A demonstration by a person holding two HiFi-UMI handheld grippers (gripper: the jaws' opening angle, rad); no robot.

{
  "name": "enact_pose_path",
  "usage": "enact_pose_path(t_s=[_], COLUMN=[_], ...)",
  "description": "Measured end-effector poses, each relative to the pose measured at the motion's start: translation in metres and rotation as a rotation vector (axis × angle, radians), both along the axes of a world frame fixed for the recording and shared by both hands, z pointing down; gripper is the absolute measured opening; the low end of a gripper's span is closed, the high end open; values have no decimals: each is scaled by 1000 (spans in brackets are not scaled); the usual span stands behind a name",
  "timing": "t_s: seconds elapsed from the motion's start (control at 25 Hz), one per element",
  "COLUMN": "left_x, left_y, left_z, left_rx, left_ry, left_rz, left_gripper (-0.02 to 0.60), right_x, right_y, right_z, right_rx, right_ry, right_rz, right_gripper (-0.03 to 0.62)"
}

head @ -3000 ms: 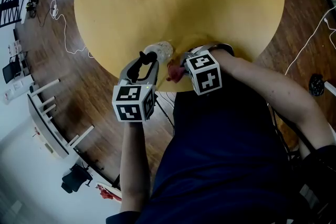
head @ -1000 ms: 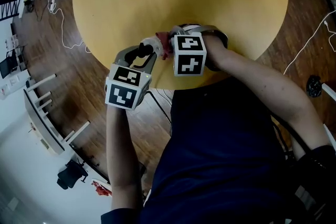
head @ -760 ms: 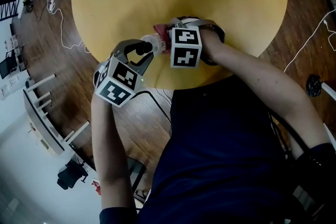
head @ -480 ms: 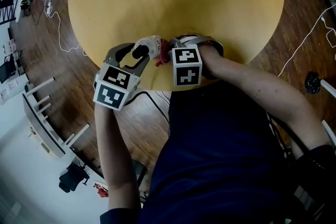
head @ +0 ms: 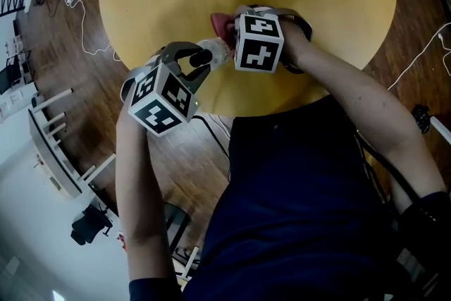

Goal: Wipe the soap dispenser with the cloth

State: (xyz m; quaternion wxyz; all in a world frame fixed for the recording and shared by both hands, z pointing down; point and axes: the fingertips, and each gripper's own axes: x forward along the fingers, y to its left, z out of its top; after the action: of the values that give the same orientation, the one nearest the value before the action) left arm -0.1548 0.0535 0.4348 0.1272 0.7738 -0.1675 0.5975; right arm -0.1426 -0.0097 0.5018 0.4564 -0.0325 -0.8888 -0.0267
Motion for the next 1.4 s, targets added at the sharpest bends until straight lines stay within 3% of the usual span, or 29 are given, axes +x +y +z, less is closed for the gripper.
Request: enact_pose_path(t_s=[0.08,0.16,0.28,0.36,0.48,0.72,0.8,0.88,0.96,1.04,1.08,1.12,1.2,1.4], left_x=[-8,-19,-19,-13,-3,-4,-5,-9,-11,-8,-8,-9,-9,-3], left_y=[-4,-6,-3,-2,-1,3,1,-2,-6,-12,-15,-16,-15,-3], left_z=[4,3,1,1,-1,5,7,7,-1,-6,-5,-3,2,7], left_rx=[-13,-8,25,66,79,-22,-46,-38,-15,8,24,38,44,-3], left_ry=[-14,6,95,126,117,32,4,-6,47,110,115,101,48,-65], left_rz=[-43,-214,-487,-561,-469,-79,-56,-176,-398,-583,-617,-610,-509,-60], left_gripper=[178,225,224,212,192,179,182,215,225,178,157,137,137,137], right_x=[-5,-3,10,16,15,3,3,5,8,9,10,10,6,-6], right_y=[7,22,57,81,83,34,30,41,66,87,87,81,57,25], right_z=[7,13,16,12,7,8,2,-5,-15,-25,-29,-32,-36,-42], right_rx=[-12,-35,-99,-132,-76,117,135,88,-12,-88,-88,-65,10,173], right_ry=[-9,1,-1,-30,-39,49,40,16,-28,-78,-90,-90,-70,-40], right_rz=[-6,-10,-55,-114,-149,-180,-171,-152,-157,-171,-165,-151,-124,-203], right_gripper=[64,64,64,64,64,66,66,66,66,66,66,66,66,66])
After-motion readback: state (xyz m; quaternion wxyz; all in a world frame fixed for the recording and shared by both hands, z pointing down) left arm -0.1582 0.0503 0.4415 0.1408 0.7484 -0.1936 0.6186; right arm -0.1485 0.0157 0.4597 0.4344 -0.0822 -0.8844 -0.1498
